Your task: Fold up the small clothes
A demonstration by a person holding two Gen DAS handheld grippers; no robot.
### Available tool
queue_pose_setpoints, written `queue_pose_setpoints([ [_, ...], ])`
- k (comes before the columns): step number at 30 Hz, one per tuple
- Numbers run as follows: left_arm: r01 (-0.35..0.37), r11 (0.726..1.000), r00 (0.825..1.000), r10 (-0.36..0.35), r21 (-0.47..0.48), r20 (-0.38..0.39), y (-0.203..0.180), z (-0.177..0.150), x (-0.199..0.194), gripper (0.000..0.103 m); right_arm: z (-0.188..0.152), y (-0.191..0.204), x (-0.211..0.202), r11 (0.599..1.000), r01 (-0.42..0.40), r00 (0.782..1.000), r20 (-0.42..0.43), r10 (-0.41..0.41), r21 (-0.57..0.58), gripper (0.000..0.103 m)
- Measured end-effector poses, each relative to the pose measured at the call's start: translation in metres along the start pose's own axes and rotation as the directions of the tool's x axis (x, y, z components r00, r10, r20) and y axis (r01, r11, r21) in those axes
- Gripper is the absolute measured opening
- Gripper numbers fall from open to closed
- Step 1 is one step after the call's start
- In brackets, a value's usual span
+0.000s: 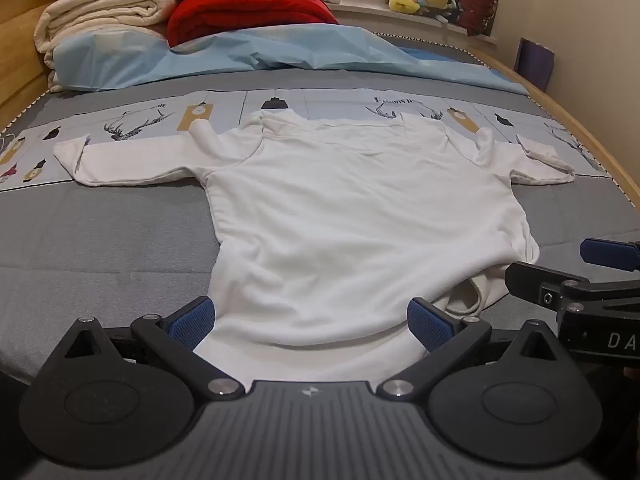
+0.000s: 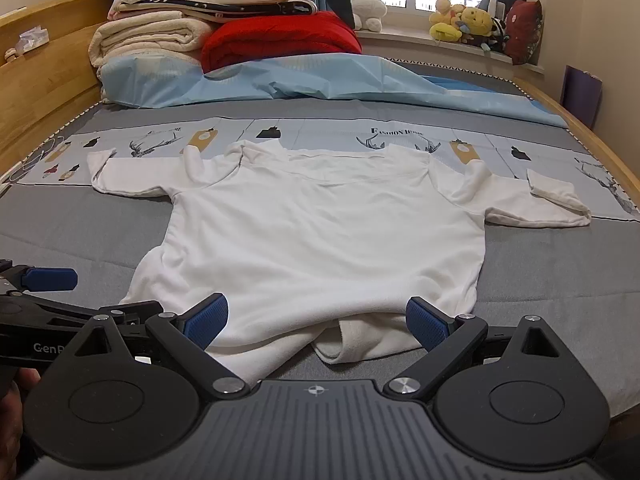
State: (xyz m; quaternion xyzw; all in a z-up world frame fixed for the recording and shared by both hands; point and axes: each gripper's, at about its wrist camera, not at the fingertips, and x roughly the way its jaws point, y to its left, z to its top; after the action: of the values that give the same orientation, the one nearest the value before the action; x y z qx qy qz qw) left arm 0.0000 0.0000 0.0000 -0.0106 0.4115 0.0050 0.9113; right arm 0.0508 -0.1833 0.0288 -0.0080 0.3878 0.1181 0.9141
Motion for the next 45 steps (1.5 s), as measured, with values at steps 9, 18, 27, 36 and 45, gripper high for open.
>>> queue_pose_setpoints([
  [9, 0.0, 1.0, 1.0, 0.0, -0.001, -0.001, 0.001, 0.0, 0.001, 0.102, -0.001, 0.0, 0.001, 1.0, 0.008, 1.0, 0.002, -0.008, 0.002, 0.096],
  [18, 0.001, 1.0, 1.0, -0.001, -0.002, 0.0, 0.001, 0.0, 0.004, 0.102, -0.001, 0.0, 0.001, 1.0, 0.012, 1.0, 0.004, -0.012, 0.002, 0.096],
  [27, -0.002, 1.0, 1.0, 0.002, -0.029, 0.017, 0.014, 0.002, 0.005, 0.101, 0.012, -0.026, -0.014, 0.984, 0.155, 0.975, 0.147, -0.166, 0.086, 0.075],
  [36, 0.103, 0.989, 0.989, -0.113, 0.102, 0.096, 0.069, 0.037, 0.002, 0.047, 0.029, -0.114, -0.002, 0.968, 0.069, 0.984, 0.144, -0.106, 0.241, 0.061],
  [45, 0.05, 0.987, 0.931, -0.102, -0.154, -0.352, 0.107, 0.017, 0.079, 0.047, -0.004, -0.068, 0.089, 0.981, -0.036, 0.962, -0.258, 0.086, 0.189, 0.061],
])
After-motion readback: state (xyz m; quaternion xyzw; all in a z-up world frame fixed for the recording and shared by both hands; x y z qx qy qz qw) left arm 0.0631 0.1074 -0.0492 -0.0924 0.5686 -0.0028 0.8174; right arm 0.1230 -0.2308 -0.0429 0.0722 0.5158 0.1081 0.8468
